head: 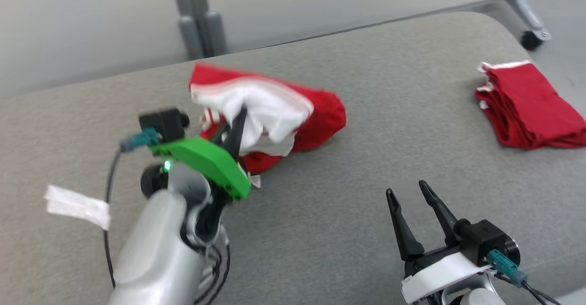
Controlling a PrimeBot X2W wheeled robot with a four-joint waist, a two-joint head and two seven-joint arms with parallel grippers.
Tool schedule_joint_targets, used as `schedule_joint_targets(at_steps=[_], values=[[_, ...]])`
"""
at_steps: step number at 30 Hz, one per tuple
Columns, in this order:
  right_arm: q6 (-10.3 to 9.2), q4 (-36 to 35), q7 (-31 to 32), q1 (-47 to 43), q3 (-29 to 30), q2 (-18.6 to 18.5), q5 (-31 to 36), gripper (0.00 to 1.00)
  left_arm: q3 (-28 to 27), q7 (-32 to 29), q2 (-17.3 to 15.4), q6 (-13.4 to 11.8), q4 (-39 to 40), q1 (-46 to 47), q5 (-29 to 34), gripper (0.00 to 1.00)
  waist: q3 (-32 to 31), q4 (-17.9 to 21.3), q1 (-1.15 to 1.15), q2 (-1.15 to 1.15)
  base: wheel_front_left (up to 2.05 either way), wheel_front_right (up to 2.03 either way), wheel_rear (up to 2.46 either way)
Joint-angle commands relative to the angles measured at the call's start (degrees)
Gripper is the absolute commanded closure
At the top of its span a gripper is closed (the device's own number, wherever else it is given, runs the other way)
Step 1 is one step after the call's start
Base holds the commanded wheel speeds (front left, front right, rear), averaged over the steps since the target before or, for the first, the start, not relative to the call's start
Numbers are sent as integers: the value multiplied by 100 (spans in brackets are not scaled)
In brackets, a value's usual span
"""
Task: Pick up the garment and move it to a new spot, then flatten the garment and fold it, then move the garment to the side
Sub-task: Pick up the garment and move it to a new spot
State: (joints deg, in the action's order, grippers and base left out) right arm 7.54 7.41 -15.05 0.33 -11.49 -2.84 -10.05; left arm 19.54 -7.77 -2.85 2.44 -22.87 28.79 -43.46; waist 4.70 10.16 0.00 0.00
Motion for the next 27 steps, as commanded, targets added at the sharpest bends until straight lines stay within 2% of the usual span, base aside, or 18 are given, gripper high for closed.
schedule_joint_targets(at_steps=[1,5,6,7,8,12,17,22,27], values=[[-11,-39,-15,45,20,-11,-38,0,68,110,-51,-40,-282,-122,146,100,135,614,0,0,0,0,0],[-11,-82,-15,-25,153,-10,-37,0,297,454,-40,-11,-1117,-219,365,100,180,658,0,0,0,0,0],[-10,-91,-15,-46,189,-10,-32,0,368,518,-34,19,-1257,-219,383,90,176,635,0,0,0,0,0],[-11,-88,-16,-73,227,-10,-20,0,449,622,-29,49,-1383,-194,443,22,156,591,0,0,0,0,0],[-10,-75,-15,-76,240,-9,-5,0,501,702,-32,76,-1472,-186,426,0,133,556,0,0,0,0,0],[-11,-86,-15,-127,287,-15,24,0,718,1225,-23,249,-1522,-278,320,0,-60,336,0,0,0,0,0],[-10,-145,-15,-274,461,-10,56,0,727,2143,-50,332,-1010,-711,400,0,-317,-78,0,0,0,0,0],[-10,-210,-15,-395,755,-9,86,0,137,2295,-158,237,-3,-1339,862,0,-425,-571,0,0,0,0,0],[-10,-210,-15,-470,966,-9,148,0,-614,2296,-229,357,936,-2210,1671,0,-510,-967,0,0,0,0,0]])
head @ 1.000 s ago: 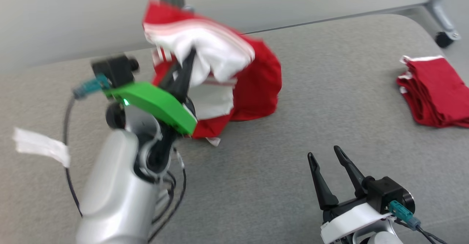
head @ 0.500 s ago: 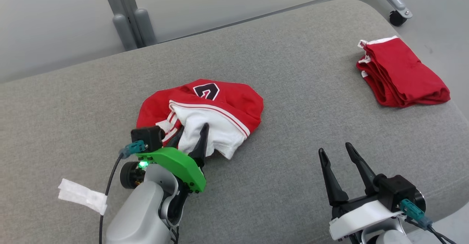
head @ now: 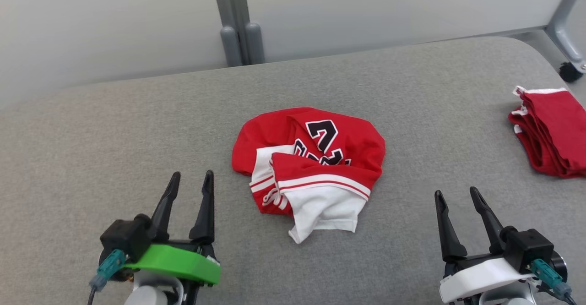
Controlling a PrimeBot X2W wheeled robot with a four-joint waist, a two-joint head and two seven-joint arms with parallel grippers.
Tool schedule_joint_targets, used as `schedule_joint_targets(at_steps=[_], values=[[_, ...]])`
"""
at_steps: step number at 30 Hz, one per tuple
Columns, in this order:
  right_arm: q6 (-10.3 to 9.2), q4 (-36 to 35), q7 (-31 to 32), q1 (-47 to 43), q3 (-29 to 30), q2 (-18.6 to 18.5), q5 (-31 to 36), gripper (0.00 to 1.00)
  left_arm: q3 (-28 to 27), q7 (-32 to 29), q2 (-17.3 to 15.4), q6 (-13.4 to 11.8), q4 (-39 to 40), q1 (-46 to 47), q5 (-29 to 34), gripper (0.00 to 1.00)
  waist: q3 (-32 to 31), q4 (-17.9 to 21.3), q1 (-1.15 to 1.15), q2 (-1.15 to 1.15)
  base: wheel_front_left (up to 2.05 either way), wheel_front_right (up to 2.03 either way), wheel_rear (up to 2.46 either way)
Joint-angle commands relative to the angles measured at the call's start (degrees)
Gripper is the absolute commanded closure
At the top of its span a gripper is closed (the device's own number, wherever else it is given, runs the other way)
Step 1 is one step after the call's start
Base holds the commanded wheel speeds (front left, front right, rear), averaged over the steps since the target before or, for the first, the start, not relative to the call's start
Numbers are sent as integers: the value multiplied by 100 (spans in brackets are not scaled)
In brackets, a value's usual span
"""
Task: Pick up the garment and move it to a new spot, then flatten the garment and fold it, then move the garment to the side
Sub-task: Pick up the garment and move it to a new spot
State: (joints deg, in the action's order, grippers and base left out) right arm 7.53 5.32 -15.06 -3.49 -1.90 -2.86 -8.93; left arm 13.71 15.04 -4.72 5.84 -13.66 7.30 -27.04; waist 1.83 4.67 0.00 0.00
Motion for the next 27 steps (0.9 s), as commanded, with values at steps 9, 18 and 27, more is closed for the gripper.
schedule_joint_targets(at_steps=[9,18,27], values=[[-10,160,-14,-245,274,-12,-4,0,-1019,16,55,146,518,-959,871,0,-367,-707,0,0,0,0,0],[-10,362,-15,-338,360,-11,-37,0,-1249,17,89,171,469,-1290,1018,0,-417,-657,0,0,0,0,0],[-9,394,-15,-236,322,-10,-42,0,-1149,17,100,172,504,-1247,1055,0,-392,-629,0,0,0,0,0]])
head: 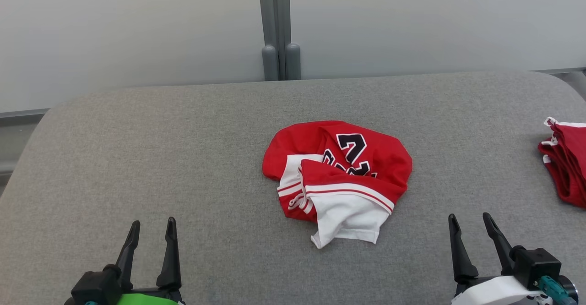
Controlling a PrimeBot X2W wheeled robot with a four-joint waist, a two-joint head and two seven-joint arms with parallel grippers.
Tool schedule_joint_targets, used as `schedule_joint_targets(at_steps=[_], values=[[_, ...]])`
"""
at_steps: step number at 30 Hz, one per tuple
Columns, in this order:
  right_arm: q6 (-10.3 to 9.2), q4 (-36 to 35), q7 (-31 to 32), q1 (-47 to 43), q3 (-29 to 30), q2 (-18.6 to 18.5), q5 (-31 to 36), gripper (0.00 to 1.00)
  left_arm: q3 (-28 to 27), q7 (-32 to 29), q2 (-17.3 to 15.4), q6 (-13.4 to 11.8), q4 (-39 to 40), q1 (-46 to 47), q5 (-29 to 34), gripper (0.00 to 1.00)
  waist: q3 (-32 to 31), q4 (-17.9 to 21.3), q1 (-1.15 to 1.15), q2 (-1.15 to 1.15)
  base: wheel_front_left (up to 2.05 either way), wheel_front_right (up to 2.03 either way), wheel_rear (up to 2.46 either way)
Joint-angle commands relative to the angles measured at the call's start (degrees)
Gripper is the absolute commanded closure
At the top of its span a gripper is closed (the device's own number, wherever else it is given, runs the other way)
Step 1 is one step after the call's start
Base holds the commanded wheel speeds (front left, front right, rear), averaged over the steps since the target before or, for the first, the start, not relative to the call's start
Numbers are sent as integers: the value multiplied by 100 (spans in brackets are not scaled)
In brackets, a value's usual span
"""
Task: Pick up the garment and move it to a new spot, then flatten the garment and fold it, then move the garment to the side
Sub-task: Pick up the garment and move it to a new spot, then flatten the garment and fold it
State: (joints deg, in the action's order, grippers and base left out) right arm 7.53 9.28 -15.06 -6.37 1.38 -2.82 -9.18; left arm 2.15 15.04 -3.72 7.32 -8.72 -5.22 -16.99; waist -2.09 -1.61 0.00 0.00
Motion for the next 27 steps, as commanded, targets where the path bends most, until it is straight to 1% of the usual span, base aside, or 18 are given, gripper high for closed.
schedule_joint_targets(at_steps=[1,6,10,13,15,17,19,21,27], values=[[-10,-16,-15,40,-18,-15,-17,0,14,17,-2,24,5,10,53,0,-1,-1,0,0,0,0,0],[-9,-7,-15,38,-140,-14,85,0,59,18,-25,21,-3,39,55,0,5,-33,0,0,0,0,0],[-9,23,-15,258,-621,-9,485,0,105,18,-20,20,28,94,66,0,40,-104,0,0,0,0,0],[-10,346,73,616,-1218,-14,793,0,194,18,-10,20,44,123,55,0,69,-204,0,0,0,0,0],[-10,644,293,920,-1599,-17,888,0,242,18,-4,21,42,130,34,0,89,-282,0,0,0,0,0],[-10,1006,593,1238,-1903,-19,1008,0,276,18,1,21,34,137,16,0,121,-369,0,0,0,0,0],[-10,1329,761,1569,-2147,-18,1068,0,276,17,-3,21,20,158,3,0,165,-454,0,0,0,0,0],[-10,1638,837,1863,-2273,-19,1137,0,275,17,1,21,20,166,-4,0,206,-533,0,0,0,0,0],[-10,2237,902,2499,-2072,-12,1663,0,344,17,18,21,51,216,-19,0,379,-726,0,0,0,0,0]])
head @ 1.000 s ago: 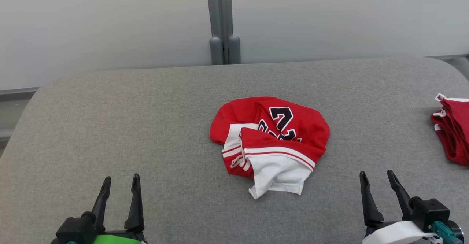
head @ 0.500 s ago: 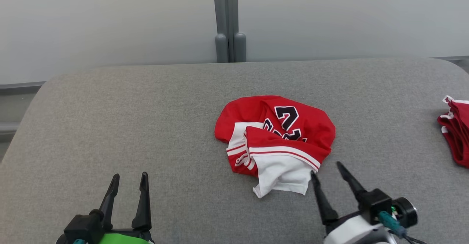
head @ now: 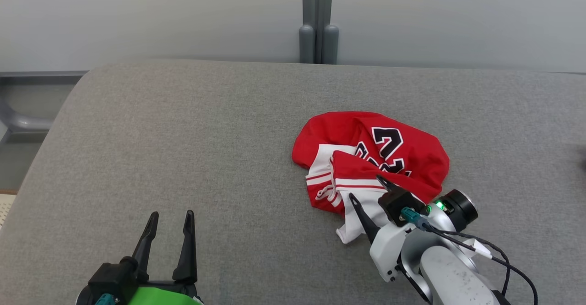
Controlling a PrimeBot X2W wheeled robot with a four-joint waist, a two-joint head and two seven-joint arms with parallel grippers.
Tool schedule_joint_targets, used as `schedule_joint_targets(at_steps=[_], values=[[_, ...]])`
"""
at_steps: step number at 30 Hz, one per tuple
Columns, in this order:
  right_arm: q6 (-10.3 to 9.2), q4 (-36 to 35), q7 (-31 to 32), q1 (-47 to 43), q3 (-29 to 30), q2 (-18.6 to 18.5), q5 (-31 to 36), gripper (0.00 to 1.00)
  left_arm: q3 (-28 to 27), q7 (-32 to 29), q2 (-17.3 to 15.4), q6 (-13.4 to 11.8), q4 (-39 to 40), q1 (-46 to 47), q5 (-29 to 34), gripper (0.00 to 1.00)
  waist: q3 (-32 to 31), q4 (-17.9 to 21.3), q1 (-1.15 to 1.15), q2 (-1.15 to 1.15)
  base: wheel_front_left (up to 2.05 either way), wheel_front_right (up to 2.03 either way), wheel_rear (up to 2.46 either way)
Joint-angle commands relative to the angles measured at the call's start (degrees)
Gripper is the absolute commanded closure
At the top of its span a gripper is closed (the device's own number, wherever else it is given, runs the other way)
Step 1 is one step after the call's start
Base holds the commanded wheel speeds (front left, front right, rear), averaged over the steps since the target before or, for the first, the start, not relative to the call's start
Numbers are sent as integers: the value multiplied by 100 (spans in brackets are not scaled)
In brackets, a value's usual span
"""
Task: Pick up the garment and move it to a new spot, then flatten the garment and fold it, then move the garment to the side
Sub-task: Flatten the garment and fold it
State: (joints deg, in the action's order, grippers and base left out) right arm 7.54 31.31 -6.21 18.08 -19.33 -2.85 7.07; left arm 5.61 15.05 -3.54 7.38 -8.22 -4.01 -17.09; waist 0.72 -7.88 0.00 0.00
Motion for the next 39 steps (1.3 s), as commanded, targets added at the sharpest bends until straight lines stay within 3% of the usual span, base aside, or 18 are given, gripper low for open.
schedule_joint_targets(at_steps=[1,9,17,18,19,20,32,39], values=[[-11,98,29,104,-21,-7,63,0,10,17,2,15,1,111,-11,0,115,-117,0,0,0,0,0],[-11,187,-112,270,-453,-18,-205,0,37,16,21,16,-11,135,-29,0,167,-231,0,0,0,0,0],[-11,306,138,347,-104,-11,308,0,60,17,34,16,-13,171,-31,0,167,-209,0,0,0,0,0],[-11,320,185,341,-51,-12,317,7,70,16,36,16,-15,170,-31,0,166,-208,0,0,0,0,0],[-12,314,204,339,20,-18,355,66,80,16,37,16,-18,166,-33,0,165,-208,0,0,0,0,0],[-11,297,211,329,84,-18,358,100,84,16,37,16,-20,160,-35,0,163,-207,0,0,0,0,0],[-11,-774,-502,899,504,-20,-524,100,58,16,43,16,-29,86,-20,0,37,-17,0,0,0,0,0],[-11,-1516,-582,651,1434,-17,-307,100,10,17,46,16,15,4,-12,0,-24,138,0,0,0,0,0]])
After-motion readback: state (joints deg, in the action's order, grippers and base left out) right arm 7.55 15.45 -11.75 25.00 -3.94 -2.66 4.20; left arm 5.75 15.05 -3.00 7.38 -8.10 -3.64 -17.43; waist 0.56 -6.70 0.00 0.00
